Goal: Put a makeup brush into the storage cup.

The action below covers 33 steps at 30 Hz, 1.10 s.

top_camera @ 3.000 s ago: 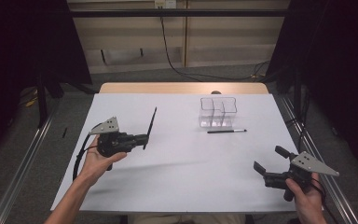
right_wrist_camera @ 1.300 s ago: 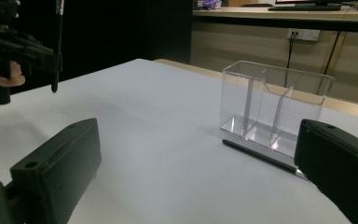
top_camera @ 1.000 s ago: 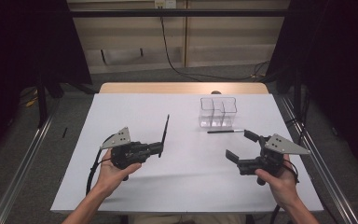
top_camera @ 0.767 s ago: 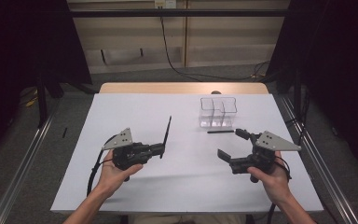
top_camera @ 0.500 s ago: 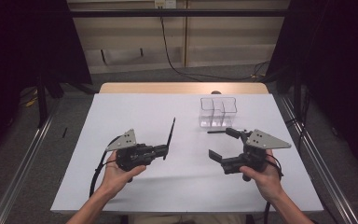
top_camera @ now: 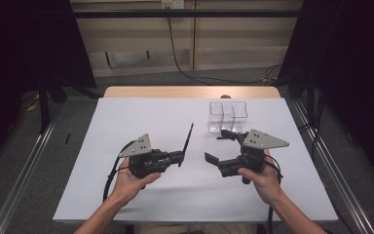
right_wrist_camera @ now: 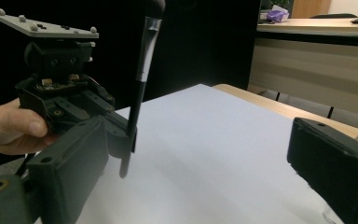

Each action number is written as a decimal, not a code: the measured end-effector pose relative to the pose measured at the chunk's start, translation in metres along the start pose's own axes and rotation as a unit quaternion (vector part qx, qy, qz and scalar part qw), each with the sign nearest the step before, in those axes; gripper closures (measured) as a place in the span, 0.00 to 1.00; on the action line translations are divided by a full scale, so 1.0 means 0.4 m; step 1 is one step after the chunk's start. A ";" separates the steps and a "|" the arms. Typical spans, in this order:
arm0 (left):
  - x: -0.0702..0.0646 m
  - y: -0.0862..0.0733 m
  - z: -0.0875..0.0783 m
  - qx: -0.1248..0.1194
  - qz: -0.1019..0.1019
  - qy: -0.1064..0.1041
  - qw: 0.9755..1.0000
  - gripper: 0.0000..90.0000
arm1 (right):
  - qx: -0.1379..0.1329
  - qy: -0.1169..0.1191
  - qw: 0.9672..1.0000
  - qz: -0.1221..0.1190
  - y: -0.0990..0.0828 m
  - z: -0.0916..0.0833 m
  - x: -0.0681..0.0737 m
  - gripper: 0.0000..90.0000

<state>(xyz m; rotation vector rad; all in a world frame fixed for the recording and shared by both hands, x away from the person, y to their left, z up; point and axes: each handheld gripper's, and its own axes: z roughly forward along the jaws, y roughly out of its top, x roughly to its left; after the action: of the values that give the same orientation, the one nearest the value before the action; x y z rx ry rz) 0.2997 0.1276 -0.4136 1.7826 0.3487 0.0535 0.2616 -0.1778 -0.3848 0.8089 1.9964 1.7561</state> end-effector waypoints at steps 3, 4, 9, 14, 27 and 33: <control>0.004 0.008 0.003 0.003 0.002 0.002 1.000 0.94 | -0.011 0.007 1.000 -0.004 0.015 0.015 0.002 0.08; 0.004 0.008 0.003 0.000 0.001 0.002 1.000 0.94 | -0.013 0.010 1.000 -0.004 0.020 0.020 0.003 0.08; 0.001 -0.003 0.019 -0.003 -0.002 -0.002 1.000 0.94 | -0.012 0.024 1.000 -0.002 0.019 0.050 0.004 0.13; -0.004 -0.014 0.042 0.006 -0.005 -0.010 1.000 0.94 | 0.012 0.043 0.999 0.006 0.007 0.083 0.012 0.16; -0.007 -0.022 0.046 0.002 -0.005 -0.013 1.000 0.94 | -0.008 0.050 0.998 0.023 0.004 0.081 0.007 0.36; -0.007 -0.027 0.051 0.006 -0.003 -0.010 1.000 0.94 | -0.008 0.077 0.997 0.025 -0.001 0.085 0.009 0.59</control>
<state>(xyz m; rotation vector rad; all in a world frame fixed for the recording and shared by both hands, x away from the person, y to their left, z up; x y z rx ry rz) 0.2994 0.1097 -0.4285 1.7916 0.3408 0.0288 0.2795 -0.1493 -0.3904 0.7459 2.0715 1.9130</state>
